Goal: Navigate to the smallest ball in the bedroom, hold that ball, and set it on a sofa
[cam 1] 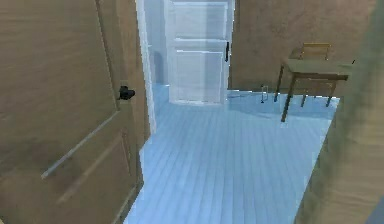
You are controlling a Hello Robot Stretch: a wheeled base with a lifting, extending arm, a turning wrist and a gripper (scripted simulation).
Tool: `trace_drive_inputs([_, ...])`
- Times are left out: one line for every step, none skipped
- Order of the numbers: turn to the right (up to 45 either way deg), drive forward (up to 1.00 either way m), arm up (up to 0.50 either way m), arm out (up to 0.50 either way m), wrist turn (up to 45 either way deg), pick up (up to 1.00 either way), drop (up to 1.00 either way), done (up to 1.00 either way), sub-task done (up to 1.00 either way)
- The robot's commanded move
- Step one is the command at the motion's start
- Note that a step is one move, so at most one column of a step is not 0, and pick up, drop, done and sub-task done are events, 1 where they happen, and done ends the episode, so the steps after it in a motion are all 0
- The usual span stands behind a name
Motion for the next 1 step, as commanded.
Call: trace_drive_inputs([0.0,1.00,0.00,0.00,0.0,0.00,0.00,0.00,0.00])
